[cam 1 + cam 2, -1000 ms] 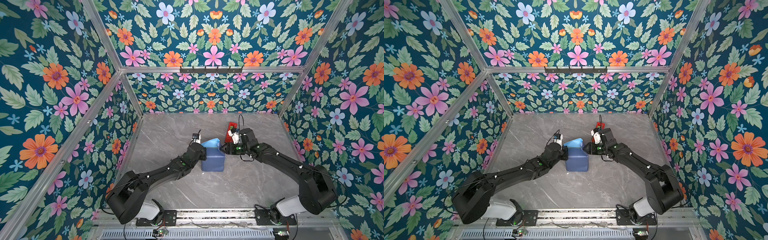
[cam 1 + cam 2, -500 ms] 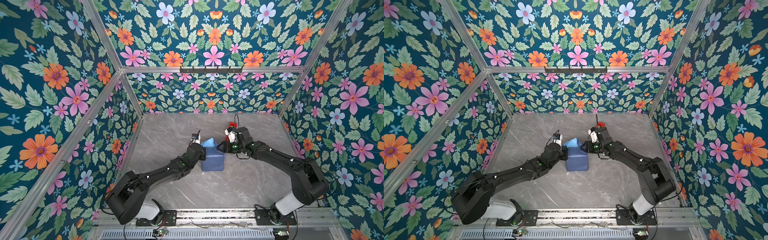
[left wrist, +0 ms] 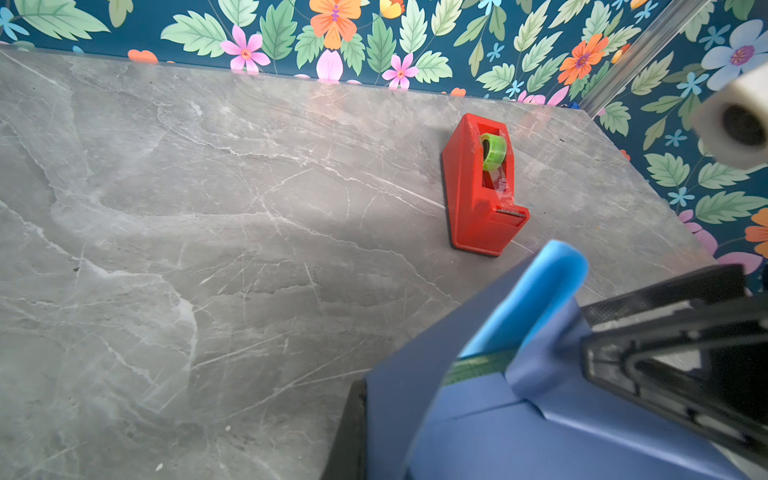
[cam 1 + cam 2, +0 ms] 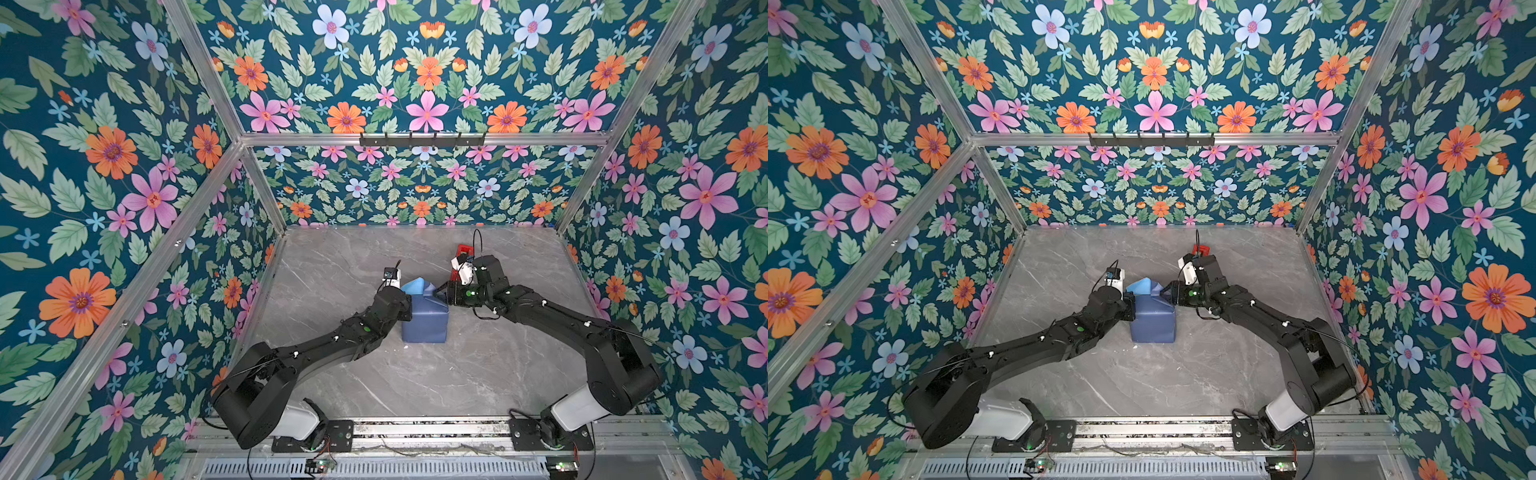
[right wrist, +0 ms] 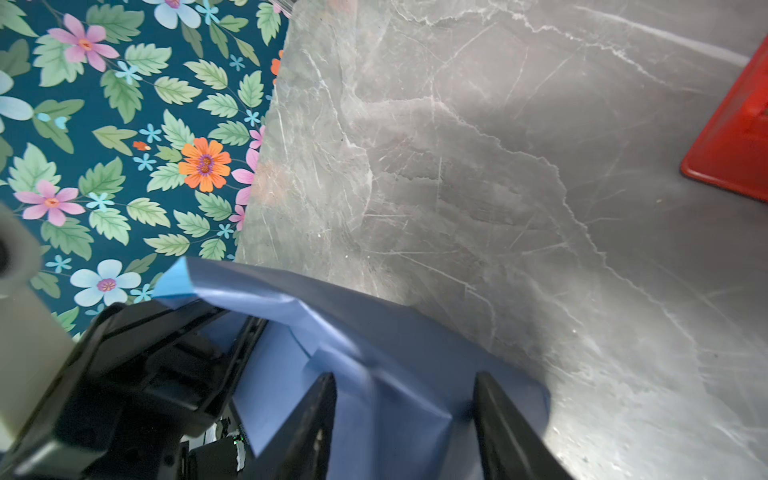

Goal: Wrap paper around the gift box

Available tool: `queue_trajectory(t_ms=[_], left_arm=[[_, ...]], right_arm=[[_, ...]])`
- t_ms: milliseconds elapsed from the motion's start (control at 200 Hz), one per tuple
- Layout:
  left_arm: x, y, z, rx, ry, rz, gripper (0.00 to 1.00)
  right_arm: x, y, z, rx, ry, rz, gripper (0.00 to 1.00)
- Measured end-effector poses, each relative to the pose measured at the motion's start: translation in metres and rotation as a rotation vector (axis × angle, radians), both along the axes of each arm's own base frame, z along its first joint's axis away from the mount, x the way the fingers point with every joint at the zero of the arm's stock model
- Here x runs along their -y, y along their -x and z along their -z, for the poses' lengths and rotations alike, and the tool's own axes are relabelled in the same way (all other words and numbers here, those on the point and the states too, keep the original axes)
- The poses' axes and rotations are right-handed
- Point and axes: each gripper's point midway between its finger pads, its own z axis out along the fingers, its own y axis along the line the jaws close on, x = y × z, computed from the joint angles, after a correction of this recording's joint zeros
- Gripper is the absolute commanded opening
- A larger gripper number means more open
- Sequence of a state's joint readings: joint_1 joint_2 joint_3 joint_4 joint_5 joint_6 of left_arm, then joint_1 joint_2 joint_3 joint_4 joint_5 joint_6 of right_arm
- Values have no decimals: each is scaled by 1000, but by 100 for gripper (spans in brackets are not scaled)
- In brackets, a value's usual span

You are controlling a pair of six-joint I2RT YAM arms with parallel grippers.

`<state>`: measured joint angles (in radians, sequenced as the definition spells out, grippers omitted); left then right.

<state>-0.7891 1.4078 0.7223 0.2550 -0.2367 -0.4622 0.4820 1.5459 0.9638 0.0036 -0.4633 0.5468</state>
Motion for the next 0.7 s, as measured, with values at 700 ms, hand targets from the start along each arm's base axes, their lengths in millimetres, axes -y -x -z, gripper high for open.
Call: queue_trajectory(t_ms=[700], left_arm=[[3, 0, 0, -1, 12, 8, 4]], right_arm=[[-1, -1, 23, 9, -7, -3, 57]])
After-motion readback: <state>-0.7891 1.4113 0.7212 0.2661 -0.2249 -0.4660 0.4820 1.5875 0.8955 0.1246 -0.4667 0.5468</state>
